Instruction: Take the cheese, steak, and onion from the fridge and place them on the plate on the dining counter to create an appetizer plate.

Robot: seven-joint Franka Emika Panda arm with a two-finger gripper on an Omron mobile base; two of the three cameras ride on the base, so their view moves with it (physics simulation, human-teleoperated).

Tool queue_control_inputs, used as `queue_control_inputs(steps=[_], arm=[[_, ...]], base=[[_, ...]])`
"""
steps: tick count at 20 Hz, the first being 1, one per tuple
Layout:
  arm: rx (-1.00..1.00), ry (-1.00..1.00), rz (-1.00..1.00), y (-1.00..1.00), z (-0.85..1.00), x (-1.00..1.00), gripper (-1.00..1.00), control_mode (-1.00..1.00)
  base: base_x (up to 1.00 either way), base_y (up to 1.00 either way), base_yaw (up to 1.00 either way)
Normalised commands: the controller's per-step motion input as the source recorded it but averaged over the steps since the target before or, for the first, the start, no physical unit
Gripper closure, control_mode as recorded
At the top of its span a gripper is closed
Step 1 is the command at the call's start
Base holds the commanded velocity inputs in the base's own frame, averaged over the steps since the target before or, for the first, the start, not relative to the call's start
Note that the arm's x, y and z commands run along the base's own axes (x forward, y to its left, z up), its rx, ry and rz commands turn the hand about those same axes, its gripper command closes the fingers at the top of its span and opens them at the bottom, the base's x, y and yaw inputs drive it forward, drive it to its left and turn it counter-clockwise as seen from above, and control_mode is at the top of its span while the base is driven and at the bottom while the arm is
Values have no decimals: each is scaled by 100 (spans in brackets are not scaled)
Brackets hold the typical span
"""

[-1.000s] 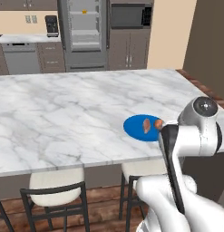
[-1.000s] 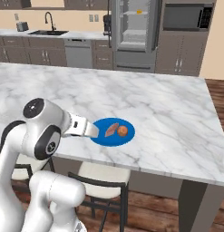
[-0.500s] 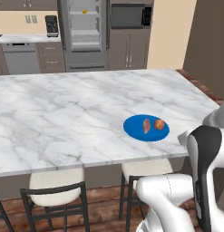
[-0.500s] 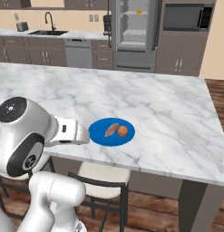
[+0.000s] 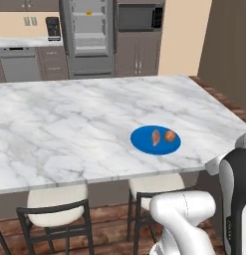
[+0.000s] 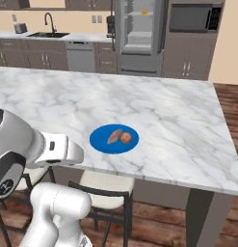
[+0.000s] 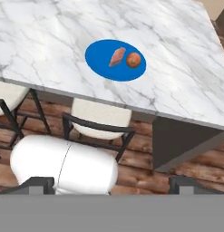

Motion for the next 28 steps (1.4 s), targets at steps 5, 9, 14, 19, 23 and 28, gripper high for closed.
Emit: queue_control_inputs(steps=[5,9,14,19,23,28], arm=[[0,0,0,0,0,0,-100,100],[0,0,0,0,0,0,-100,100],[0,0,0,0,0,0,-100,100],[0,0,0,0,0,0,-100,100],[0,0,0,0,0,0,-100,100],[0,0,0,0,0,0,-100,100]], base=[[-39,-100,-15],[-2,-100,-12],[13,-100,-9],[43,-100,-7],[84,-100,-4],[100,-100,0]])
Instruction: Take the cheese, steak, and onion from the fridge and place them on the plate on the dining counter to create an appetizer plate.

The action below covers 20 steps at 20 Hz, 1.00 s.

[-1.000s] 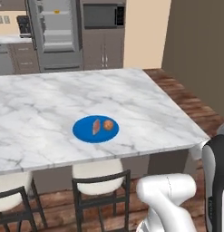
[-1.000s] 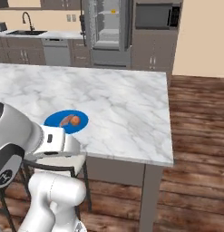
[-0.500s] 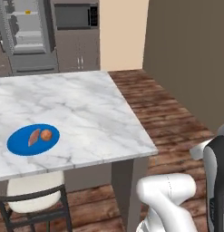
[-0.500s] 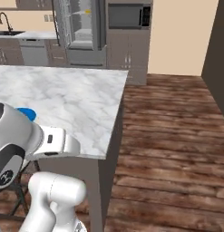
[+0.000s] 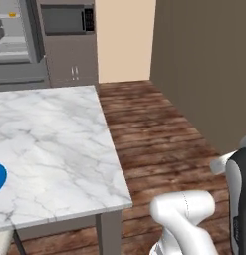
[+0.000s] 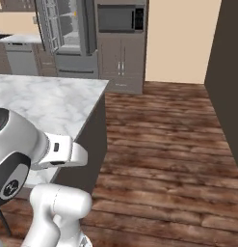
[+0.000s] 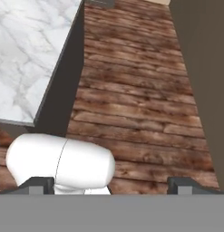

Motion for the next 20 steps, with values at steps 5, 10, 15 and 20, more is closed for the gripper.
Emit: queue_control_inputs(steps=[5,10,15,20], arm=[[0,0,0,0,0,0,-100,100],[0,0,0,0,0,0,-100,100],[0,0,0,0,0,0,-100,100],[0,0,0,0,0,0,-100,100]], base=[[100,-62,1],[100,-60,5],[49,-100,14],[-14,-100,-7]])
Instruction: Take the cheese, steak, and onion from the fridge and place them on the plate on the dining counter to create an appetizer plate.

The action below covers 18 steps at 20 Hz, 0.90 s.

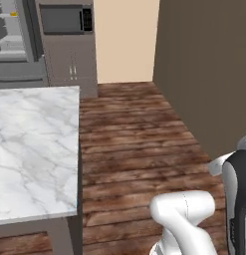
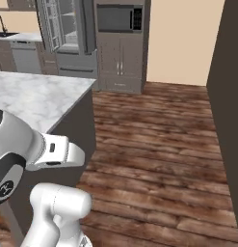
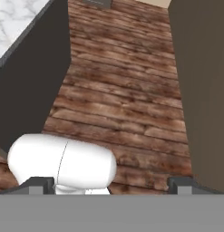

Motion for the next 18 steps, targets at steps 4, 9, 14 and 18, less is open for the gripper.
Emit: queue_control_inputs(steps=[4,9,14,18], arm=[[0,0,0,0,0,0,-100,100],[0,0,0,0,0,0,-100,100],[0,0,0,0,0,0,-100,100],[0,0,0,0,0,0,-100,100]], base=[[33,-84,-11],[100,-3,-3],[100,0,0],[100,0,3]])
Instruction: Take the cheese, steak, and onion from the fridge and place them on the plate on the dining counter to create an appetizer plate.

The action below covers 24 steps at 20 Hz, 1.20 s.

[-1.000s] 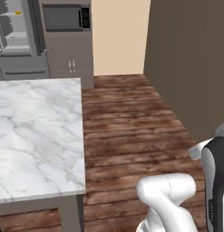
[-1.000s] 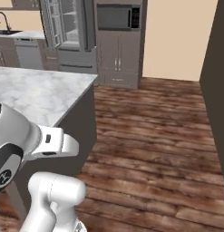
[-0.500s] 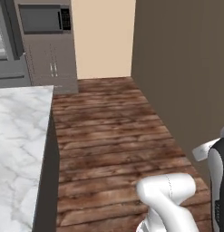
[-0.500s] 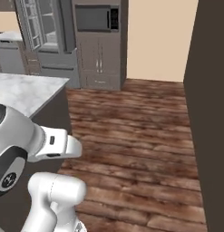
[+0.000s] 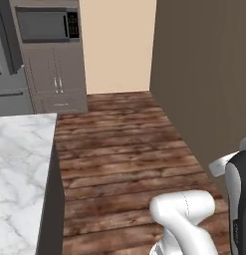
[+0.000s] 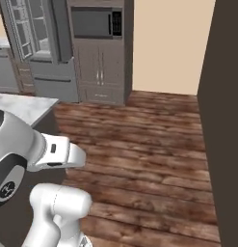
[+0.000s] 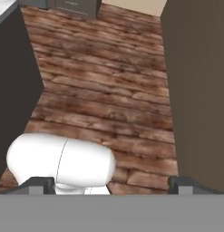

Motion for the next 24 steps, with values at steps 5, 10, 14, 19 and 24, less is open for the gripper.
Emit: queue_control_inputs(steps=[5,10,14,19,24], arm=[[0,0,0,0,0,0,-100,100],[0,0,0,0,0,0,-100,100],[0,0,0,0,0,0,-100,100],[0,0,0,0,0,0,-100,100],[0,0,0,0,0,0,-100,100]], base=[[100,0,17],[100,0,39],[100,0,42],[100,-11,46],[100,-22,50]])
